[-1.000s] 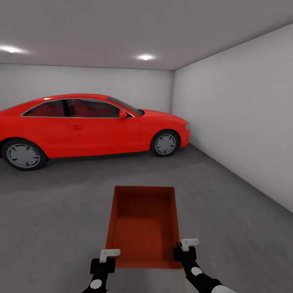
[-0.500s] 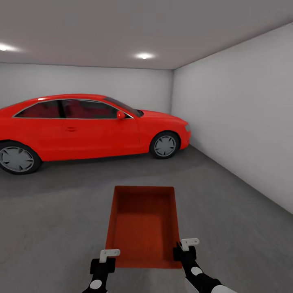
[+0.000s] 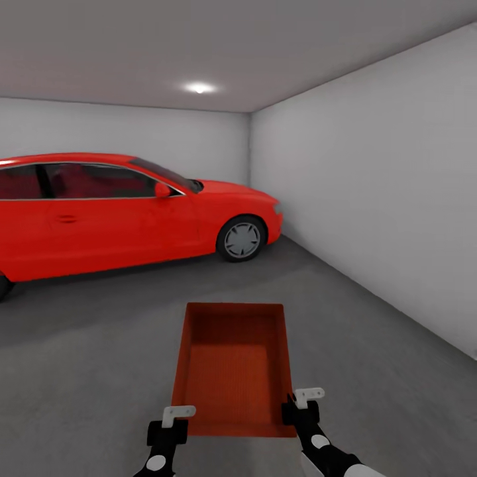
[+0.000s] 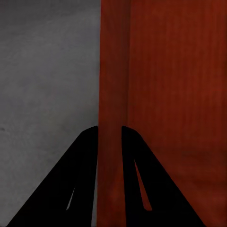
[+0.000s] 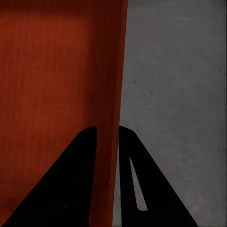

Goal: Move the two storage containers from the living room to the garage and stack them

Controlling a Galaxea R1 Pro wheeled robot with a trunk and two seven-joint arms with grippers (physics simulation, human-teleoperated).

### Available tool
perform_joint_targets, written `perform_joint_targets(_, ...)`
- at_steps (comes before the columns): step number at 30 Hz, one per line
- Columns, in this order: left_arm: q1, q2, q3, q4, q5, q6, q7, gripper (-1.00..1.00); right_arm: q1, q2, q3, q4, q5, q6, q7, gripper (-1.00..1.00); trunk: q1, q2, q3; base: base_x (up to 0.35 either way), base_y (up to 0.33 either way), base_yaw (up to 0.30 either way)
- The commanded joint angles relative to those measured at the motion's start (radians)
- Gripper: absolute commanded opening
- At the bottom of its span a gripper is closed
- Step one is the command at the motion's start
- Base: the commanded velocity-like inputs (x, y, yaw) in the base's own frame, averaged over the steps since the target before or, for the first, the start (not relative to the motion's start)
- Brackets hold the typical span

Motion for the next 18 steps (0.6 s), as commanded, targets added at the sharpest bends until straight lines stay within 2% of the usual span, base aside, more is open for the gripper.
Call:
perform_joint_targets(1,-0.001,0.001,0.03,-0.016,0.086,-0.06,0.03,-1.0,-0.001,0.0,-0.046,0.013,-0.026,-0.001,-0.042,-1.0,0.001,-0.001,-0.001,0.322,0.0,-0.29)
perform_joint_targets(13,-0.001,0.001,0.03,-0.016,0.086,-0.06,0.03,-1.0,-0.001,0.0,-0.046,0.013,-0.02,-0.001,-0.042,-1.0,0.001,-0.001,0.001,0.322,0.0,-0.29)
perform_joint_targets(18,-0.001,0.001,0.03,-0.016,0.086,-0.059,0.03,-1.0,-0.001,0.0,-0.046,0.013,-0.018,-0.001,-0.042,-1.0,0.001,-0.001,0.003,0.322,0.0,-0.088)
